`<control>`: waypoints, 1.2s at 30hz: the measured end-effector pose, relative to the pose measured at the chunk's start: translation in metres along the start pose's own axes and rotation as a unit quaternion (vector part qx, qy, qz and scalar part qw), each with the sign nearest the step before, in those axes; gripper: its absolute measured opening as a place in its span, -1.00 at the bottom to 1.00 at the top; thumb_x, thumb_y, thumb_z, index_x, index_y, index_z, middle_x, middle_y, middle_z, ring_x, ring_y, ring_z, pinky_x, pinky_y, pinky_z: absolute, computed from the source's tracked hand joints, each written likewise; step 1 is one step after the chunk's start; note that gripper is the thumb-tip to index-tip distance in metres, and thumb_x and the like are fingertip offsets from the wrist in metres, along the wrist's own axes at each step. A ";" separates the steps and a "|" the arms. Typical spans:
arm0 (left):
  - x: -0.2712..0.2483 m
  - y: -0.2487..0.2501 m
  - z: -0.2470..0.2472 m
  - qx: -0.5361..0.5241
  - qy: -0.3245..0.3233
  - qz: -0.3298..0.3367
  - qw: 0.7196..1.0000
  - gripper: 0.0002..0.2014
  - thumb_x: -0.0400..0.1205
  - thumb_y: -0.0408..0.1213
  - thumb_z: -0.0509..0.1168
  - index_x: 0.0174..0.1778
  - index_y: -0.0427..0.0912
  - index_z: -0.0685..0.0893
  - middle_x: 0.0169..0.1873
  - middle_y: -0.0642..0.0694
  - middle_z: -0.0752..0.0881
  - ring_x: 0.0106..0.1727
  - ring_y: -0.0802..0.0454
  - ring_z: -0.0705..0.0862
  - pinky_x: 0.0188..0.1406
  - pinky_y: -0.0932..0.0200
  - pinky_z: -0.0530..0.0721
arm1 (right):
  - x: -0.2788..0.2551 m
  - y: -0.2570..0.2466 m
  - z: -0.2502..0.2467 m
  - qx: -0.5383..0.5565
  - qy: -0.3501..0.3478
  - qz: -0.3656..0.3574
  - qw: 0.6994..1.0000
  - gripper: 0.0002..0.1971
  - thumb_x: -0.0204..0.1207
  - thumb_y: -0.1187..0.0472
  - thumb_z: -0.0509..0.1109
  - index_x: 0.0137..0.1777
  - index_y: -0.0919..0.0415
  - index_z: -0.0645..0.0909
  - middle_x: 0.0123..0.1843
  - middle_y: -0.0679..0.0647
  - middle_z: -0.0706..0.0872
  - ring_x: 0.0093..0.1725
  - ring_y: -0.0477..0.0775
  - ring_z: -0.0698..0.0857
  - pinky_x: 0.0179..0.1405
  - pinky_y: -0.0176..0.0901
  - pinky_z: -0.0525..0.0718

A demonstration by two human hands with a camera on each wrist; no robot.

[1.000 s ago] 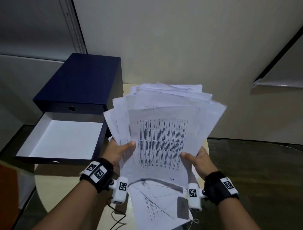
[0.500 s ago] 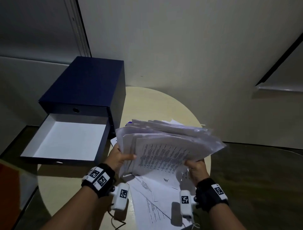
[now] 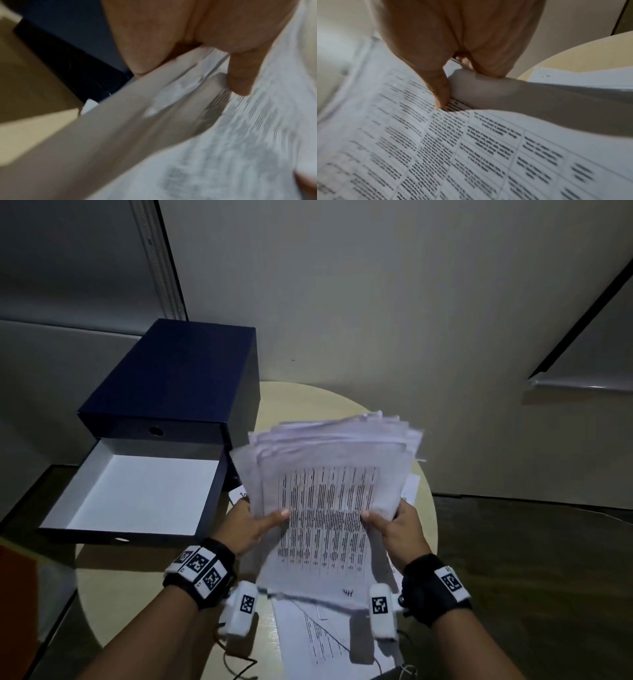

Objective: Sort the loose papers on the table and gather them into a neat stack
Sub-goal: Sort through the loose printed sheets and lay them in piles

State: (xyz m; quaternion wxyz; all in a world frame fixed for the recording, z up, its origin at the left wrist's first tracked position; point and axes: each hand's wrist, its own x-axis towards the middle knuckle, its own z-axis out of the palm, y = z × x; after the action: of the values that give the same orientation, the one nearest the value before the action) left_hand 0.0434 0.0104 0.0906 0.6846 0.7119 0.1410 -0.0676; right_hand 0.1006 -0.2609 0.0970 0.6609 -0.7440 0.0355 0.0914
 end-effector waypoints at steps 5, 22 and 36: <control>-0.002 -0.045 -0.008 0.072 0.098 -0.060 0.991 -0.82 0.55 -0.01 0.46 -0.06 -0.02 0.77 -0.12 -0.02 0.87 -0.03 -0.06 0.83 0.08 -0.11 0.76 | 0.001 0.012 0.007 0.002 -0.076 0.078 0.994 -0.67 0.57 0.38 0.50 0.30 0.20 0.58 -0.01 0.02 0.83 -0.16 -0.11 0.84 -0.24 -0.34 0.72; -0.030 -0.137 -0.022 0.145 0.198 -0.273 0.930 -0.48 0.67 -0.15 0.36 0.45 -0.42 0.51 0.35 -0.35 0.65 0.31 -0.34 0.64 0.19 0.01 0.54 | 0.009 0.111 -0.014 -0.255 0.114 0.281 0.918 -0.24 0.51 0.01 0.54 0.62 0.21 0.29 0.44 0.34 0.61 0.19 0.39 0.70 -0.02 0.13 0.74; -0.026 -0.146 -0.028 0.130 0.185 -0.272 0.935 -0.52 0.64 -0.12 0.39 0.38 -0.37 0.59 0.25 -0.32 0.71 0.23 -0.33 0.68 0.19 0.01 0.58 | -0.001 0.105 -0.066 -0.356 0.090 0.199 0.909 -0.94 0.48 0.31 0.45 -0.07 0.21 0.69 -0.19 0.14 0.77 -0.23 0.19 0.74 -0.19 -0.06 0.75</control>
State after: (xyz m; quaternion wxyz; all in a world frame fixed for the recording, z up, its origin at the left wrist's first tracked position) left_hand -0.0265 0.0384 -0.0401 0.5033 0.7290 0.4436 -0.1359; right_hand 0.0874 -0.3388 0.0019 0.3140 -0.9127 0.2067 0.1602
